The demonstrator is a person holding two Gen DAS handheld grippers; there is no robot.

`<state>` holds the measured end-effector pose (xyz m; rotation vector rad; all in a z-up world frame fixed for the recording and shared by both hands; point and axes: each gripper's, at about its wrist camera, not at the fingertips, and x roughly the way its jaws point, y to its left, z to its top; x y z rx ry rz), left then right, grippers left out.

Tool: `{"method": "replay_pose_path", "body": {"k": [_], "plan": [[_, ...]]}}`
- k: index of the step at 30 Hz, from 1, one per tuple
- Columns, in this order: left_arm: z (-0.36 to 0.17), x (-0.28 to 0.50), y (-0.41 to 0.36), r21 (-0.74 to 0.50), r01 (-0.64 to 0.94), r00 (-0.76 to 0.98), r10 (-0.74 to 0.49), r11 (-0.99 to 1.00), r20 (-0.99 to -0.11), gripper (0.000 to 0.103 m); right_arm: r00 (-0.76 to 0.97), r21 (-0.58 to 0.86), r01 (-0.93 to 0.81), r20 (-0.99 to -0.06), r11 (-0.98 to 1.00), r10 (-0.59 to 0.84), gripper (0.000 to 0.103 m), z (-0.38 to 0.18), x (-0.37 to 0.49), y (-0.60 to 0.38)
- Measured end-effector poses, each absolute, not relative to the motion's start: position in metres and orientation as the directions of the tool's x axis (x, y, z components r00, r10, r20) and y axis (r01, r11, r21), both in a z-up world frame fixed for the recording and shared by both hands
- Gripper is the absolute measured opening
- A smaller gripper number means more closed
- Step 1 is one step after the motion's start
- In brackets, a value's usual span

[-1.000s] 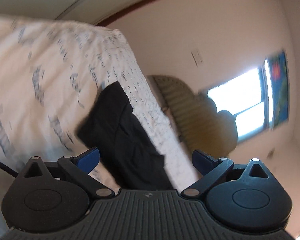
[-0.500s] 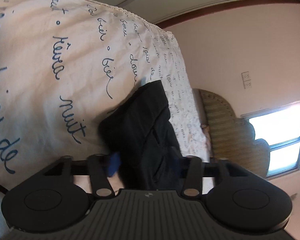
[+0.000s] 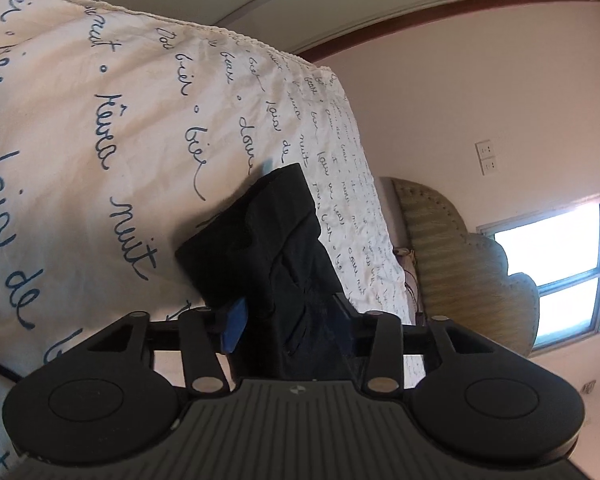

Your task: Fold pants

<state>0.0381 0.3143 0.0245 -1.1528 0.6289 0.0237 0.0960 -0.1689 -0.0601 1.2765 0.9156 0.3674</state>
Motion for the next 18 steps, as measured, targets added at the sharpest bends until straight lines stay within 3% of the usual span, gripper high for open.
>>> {"method": "replay_pose_path", "body": {"k": [1,3,4,6,7,14,18], "plan": [[0.021,0.043,0.313,-0.832,-0.338,0.819,-0.298,0.440,-0.491,0.063,0.610,0.925,0.241,-0.379,0.293,0.696,0.007,-0.060,0.096,-0.169],[0.012,0.053,0.310,-0.808,-0.384,0.792,-0.291,0.448,-0.537,0.063,0.610,0.925,0.241,-0.380,0.294,0.695,0.008,-0.060,0.096,-0.169],[0.009,0.058,0.308,-0.800,-0.387,0.787,-0.288,0.459,-0.546,0.058,0.610,0.925,0.240,-0.380,0.295,0.696,0.008,-0.060,0.096,-0.170],[0.014,0.065,0.302,-0.759,-0.393,0.773,-0.260,0.519,-0.578,0.037,0.613,0.925,0.236,-0.381,0.299,0.693,0.007,-0.059,0.095,-0.170],[0.018,0.070,0.300,-0.740,-0.379,0.772,-0.250,0.556,-0.584,0.009,0.617,0.922,0.230,-0.386,0.312,0.686,0.008,-0.057,0.094,-0.169],[0.055,0.072,0.303,-0.721,-0.286,0.796,-0.262,0.631,-0.546,0.008,0.654,0.887,0.051,-0.376,0.458,0.656,0.008,-0.012,0.077,-0.152],[0.033,0.072,0.314,-0.687,-0.355,0.732,-0.269,0.634,-0.626,0.009,0.625,0.912,0.107,-0.371,0.396,0.686,0.011,-0.023,0.072,-0.156]]}}
